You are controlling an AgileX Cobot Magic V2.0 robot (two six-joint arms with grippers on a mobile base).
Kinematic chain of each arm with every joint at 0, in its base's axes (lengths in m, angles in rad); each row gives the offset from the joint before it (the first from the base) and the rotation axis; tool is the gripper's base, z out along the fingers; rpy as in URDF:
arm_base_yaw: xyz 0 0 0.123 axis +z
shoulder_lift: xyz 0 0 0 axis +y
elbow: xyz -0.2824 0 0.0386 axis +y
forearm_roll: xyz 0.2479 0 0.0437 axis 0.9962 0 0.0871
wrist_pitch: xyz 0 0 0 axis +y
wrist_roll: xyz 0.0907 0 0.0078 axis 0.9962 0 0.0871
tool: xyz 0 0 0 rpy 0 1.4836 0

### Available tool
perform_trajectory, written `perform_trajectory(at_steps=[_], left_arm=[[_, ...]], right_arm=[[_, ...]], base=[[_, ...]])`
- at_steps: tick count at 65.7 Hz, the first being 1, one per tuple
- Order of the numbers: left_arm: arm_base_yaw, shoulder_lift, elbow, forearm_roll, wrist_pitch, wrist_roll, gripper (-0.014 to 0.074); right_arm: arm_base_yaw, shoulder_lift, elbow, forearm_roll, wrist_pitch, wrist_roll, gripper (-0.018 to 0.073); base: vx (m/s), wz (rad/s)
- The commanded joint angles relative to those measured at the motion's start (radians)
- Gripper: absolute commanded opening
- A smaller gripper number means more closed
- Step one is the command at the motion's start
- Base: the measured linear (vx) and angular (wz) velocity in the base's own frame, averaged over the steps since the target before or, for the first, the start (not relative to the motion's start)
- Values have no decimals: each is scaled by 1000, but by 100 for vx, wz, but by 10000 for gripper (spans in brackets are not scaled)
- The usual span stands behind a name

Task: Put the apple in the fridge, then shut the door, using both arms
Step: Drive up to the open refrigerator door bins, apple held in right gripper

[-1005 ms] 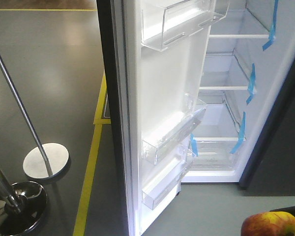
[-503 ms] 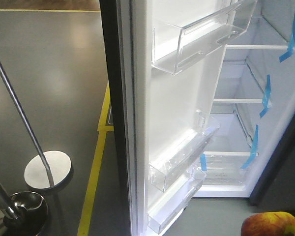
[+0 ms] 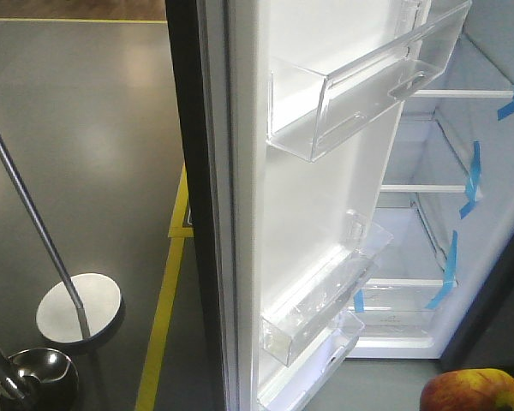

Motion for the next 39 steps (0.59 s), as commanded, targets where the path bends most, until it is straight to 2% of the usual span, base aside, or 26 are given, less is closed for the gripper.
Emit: perform_trajectory(at_steps=[1,39], left_arm=[[-8,-1,26,-9,-76,-2,-6],[-8,-1,26,-9,-76,-2,-6]], right_arm=[[4,3,-26,47,-36,-2,90],[4,3,-26,47,-36,-2,90]], base=[[8,-3],[6,-3]])
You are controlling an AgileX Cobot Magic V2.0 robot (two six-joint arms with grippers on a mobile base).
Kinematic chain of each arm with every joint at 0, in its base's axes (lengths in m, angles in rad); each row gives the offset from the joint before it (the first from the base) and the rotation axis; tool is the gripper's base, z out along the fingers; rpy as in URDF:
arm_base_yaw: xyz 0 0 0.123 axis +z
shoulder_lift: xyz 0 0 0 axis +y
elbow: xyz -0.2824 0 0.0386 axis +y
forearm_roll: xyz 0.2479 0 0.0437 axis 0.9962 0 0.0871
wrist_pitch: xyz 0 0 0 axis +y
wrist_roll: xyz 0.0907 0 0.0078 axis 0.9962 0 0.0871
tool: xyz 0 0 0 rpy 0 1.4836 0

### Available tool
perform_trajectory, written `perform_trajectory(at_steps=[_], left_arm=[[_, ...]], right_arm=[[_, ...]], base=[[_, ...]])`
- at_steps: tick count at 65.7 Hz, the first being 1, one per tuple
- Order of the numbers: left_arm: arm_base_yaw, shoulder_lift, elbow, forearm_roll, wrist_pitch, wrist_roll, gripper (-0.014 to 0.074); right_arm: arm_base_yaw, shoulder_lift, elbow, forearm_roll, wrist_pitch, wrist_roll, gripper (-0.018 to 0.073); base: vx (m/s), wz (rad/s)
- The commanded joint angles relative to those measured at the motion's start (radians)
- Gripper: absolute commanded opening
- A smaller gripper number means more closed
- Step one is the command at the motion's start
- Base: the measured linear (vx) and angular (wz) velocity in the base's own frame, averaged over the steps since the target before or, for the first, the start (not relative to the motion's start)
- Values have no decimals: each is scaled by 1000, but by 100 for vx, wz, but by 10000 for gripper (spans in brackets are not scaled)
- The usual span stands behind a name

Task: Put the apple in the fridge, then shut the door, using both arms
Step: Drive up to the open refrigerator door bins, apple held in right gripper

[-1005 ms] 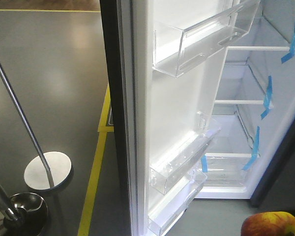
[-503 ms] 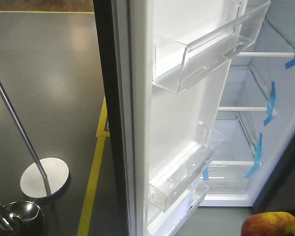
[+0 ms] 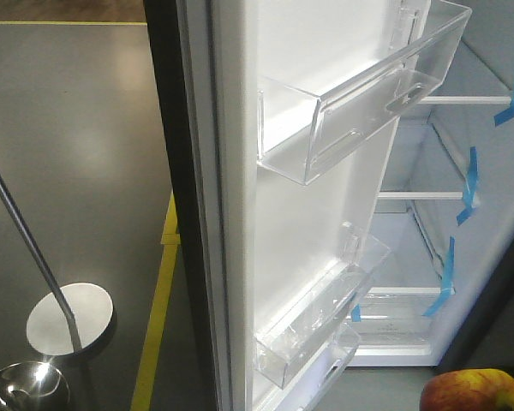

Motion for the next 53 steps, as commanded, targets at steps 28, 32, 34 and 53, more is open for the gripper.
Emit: perform_trajectory(at_steps=[28,32,34,53], left_arm=[[-8,-1,26,-9,-76,-2,-6],[-8,-1,26,-9,-76,-2,-6],[-8,-1,26,-9,-76,-2,-6],[-8,-1,26,-9,-76,-2,-6]], right_arm=[[4,3,-26,47,-37,-2,90],[4,3,-26,47,-37,-2,90],[4,3,-26,47,-37,-2,90],[4,3,-26,47,-37,-2,90]], base=[[3,-7],[1,-4],[1,-3],[0,0]])
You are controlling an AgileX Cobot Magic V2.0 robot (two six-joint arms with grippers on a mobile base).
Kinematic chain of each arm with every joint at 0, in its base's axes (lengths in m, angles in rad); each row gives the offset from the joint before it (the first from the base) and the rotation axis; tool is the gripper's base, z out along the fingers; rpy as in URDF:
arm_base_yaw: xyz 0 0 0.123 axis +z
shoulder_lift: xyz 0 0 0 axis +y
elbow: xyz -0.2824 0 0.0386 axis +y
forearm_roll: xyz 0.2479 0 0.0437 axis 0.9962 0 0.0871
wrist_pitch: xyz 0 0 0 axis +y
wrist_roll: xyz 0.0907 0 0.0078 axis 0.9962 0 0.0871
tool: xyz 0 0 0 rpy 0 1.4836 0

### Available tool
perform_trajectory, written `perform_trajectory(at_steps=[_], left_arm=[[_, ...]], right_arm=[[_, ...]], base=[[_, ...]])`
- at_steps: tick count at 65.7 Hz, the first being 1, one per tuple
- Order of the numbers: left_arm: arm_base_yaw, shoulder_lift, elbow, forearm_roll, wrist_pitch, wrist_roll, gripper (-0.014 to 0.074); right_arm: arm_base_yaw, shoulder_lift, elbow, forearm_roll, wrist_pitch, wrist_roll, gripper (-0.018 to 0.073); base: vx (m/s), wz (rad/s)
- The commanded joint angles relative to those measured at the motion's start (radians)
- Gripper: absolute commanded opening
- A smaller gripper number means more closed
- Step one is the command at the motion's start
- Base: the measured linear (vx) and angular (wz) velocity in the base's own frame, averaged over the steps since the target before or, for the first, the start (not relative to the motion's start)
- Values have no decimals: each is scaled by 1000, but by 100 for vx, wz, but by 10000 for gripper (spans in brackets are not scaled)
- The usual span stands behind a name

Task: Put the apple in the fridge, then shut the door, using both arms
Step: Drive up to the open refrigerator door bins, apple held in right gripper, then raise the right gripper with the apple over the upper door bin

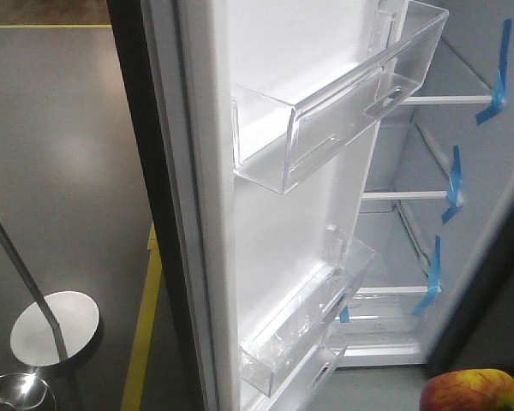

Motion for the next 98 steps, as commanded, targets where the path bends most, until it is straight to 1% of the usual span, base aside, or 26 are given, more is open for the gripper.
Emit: perform_trajectory(at_steps=[1,53,57,62,72,77,80,87,98], left_arm=[[-8,-1,26,-9,-76,-2,-6],[-8,-1,26,-9,-76,-2,-6],[-8,-1,26,-9,-76,-2,-6],[-8,-1,26,-9,-76,-2,-6],[-8,-1,26,-9,-76,-2,-6],[-8,-1,26,-9,-76,-2,-6],[-8,-1,26,-9,-76,-2,-6],[-8,-1,26,-9,-76,-2,-6],[-8,-1,26,-9,-76,-2,-6]], right_arm=[[4,3,-26,47,-37,-2,90],[4,3,-26,43,-55,-3,90],[4,3,-26,43,-96,-4,90],[4,3,-26,43,-207,-4,90],[4,3,-29,52,-533,-3,90],[4,7,-32,87,-687,-3,90],[4,15,-44,104,-748,-3,90],[4,64,-122,106,-774,-3,90],[4,175,-281,106,-724,-3,90]], base=[[0,0],[0,0],[0,0],[0,0],[0,0],[0,0],[0,0],[0,0],[0,0]])
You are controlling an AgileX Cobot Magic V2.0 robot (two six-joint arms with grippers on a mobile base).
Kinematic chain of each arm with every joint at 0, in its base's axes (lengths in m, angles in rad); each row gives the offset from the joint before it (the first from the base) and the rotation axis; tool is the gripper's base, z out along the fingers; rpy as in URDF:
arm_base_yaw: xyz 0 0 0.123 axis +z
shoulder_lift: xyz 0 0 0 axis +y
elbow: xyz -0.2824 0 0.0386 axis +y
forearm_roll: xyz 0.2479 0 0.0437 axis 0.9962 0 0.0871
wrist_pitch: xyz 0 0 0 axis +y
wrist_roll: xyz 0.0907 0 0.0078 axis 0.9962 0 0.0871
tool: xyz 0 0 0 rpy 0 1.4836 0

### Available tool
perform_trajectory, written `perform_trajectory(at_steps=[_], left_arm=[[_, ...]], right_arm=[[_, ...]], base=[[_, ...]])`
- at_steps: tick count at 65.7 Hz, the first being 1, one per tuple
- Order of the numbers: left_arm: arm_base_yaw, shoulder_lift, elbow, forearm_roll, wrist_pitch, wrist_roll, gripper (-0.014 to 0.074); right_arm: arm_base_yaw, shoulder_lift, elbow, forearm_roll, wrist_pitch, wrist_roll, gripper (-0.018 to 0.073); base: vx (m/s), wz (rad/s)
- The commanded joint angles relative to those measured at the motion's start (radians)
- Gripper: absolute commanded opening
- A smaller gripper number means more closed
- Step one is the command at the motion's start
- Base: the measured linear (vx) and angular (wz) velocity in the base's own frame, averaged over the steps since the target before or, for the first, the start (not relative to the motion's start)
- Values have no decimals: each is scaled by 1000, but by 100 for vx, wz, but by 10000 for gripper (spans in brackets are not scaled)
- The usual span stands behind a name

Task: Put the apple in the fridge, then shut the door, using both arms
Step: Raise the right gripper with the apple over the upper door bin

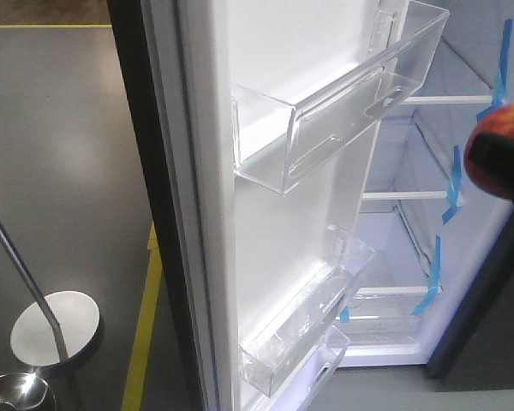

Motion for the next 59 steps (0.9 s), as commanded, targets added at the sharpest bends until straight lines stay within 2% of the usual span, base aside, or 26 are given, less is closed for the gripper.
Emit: perform_trajectory(at_steps=[1,24,41,59], left_arm=[[-8,-1,26,-9,-76,-2,-6],[-8,-1,26,-9,-76,-2,-6],[-8,-1,26,-9,-76,-2,-6],[-8,-1,26,-9,-76,-2,-6]], right_arm=[[4,65,-121,31,-36,-3,90],[4,366,-525,50,194,-3,90],[4,535,-721,120,219,-3,90],[4,695,-880,121,298,-3,101]], base=[[0,0],[0,0],[0,0],[0,0]])
